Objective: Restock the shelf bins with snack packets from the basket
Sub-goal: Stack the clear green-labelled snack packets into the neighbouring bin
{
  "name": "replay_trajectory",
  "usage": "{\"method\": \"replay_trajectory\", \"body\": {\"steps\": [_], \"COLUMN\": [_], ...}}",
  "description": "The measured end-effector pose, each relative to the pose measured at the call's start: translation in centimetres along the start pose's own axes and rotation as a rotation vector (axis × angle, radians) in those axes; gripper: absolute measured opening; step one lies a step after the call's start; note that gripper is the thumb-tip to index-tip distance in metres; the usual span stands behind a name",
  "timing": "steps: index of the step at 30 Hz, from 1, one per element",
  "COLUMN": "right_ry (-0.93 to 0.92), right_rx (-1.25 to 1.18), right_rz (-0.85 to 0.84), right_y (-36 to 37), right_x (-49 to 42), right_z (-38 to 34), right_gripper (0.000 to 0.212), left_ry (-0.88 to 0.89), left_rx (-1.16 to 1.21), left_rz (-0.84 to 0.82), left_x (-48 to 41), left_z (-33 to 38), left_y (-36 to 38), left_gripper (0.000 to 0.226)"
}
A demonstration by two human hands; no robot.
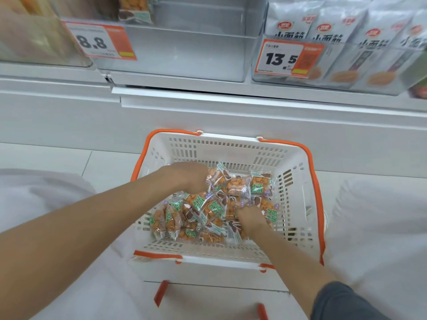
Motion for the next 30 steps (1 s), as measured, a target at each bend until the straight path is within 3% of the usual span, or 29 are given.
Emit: {"method": "replay_trajectory", "body": {"steps": [2,5,8,11,15,17,19,21,24,26,30], "right_ry": [0.015,0.067,0.105,0.100,0.090,0.093,0.107,0.122,0.105,0.020,-0.095], "right_rx": [-0.014,-0.266,-0.514,-0.700,-1.401,-1.795,-2.007,-1.884,-1.318,-1.215,-1.085], "right_rz": [-0.035,-0.026,0.032,0.131,0.236,0.196,0.132,0.195,0.554,0.740,0.919], "right_y": [-0.8,-3.6,-8.8,-15.2,-21.3,-23.1,-24.3,-25.5,-27.9,-28.8,-29.7], "right_x": [0.5,0.8,2.0,4.2,7.6,8.3,8.4,8.1,7.5,7.3,7.1], "right_z": [0.1,0.7,2.1,3.2,4.5,4.6,4.5,4.7,6.0,6.5,6.6], "right_gripper": [0.035,0.019,0.043,0.025,0.022,0.019,0.023,0.032,0.049,0.056,0.061], "left_ry": [-0.001,-0.004,0.005,0.023,0.104,0.148,0.189,0.207,0.251,0.310,0.315], "left_rx": [-0.005,0.003,0.017,0.011,0.124,0.278,0.472,0.711,1.021,1.062,1.121], "left_rz": [0.006,0.024,0.043,0.039,0.078,0.188,0.358,0.462,0.322,0.255,0.245], "left_x": [0.0,0.2,1.4,2.4,2.9,2.8,2.7,2.8,3.2,3.7,4.5], "left_z": [-0.2,-0.6,-0.1,0.7,1.1,1.1,0.9,0.3,0.0,0.5,1.1], "left_y": [-0.4,-1.2,-2.5,-3.2,-3.3,-3.9,-4.8,-5.9,-6.6,-7.1,-7.6], "left_gripper": [0.019,0.017,0.015,0.050,0.096,0.095,0.070,0.039,0.018,0.020,0.046]}}
Point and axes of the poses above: each hand's wrist, its own x-axis away from the middle knuckle, its own y-axis out of the palm, z = x × y, the point moved 4 cm from there along -x, towards the middle knuckle, and after that the axes turned 6 degrees about -x, right-handed, at the moved point
